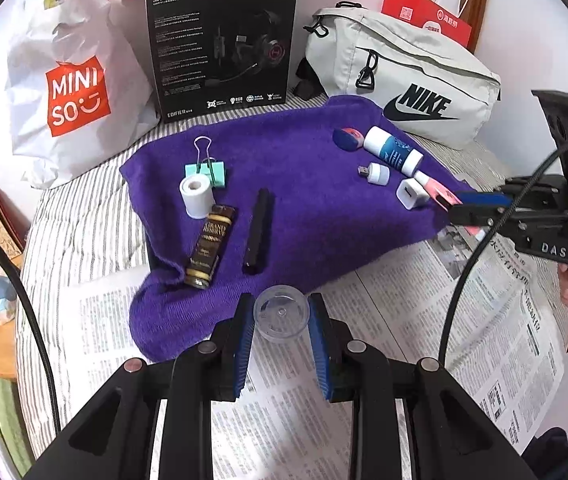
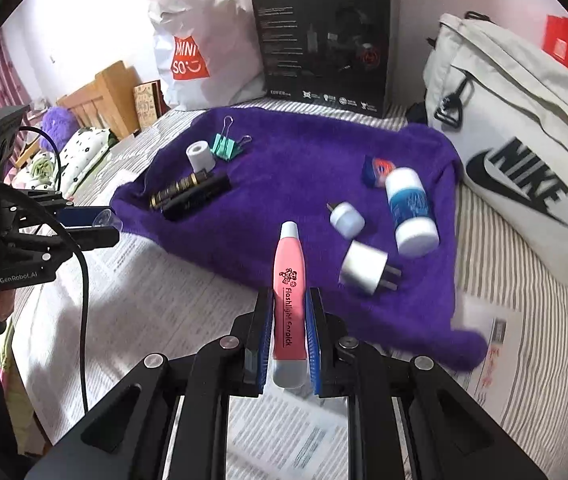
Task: Organize rigid objects
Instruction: 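Lift the clear lid and pink highlighter and carry both over the purple towel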
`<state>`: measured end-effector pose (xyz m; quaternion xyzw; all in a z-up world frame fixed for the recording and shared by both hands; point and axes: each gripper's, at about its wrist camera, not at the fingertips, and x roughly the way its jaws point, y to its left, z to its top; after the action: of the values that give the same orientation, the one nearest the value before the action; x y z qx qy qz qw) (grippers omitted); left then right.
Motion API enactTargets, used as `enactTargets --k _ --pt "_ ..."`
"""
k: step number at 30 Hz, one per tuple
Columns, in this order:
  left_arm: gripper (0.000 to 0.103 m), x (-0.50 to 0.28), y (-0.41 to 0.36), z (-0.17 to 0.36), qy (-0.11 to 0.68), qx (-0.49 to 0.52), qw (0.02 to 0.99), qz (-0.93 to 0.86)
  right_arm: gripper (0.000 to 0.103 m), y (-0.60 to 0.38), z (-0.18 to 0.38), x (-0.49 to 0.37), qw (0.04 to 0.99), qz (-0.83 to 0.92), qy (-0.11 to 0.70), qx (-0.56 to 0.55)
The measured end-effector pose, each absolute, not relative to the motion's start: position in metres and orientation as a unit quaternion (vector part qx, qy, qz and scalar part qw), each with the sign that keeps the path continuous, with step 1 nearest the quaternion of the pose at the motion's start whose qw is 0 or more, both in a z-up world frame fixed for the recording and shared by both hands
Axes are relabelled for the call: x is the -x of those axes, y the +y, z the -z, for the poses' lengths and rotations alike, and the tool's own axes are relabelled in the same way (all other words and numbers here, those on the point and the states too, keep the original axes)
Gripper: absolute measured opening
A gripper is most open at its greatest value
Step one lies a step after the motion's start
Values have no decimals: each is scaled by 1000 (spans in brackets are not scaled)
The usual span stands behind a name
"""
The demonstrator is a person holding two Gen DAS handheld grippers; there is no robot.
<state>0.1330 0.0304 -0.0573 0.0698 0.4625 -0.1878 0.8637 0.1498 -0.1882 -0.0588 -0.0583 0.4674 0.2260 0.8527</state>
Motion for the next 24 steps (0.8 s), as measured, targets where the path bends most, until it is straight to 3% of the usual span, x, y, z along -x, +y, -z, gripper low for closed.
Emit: enactTargets --k 12,24 --pt "26 -175 26 59 471 -83 856 196 16 -179 53 -220 855 -226 463 55" --pt "26 -194 37 69 486 -72 850 191 16 -152 102 -233 820 -236 514 82"
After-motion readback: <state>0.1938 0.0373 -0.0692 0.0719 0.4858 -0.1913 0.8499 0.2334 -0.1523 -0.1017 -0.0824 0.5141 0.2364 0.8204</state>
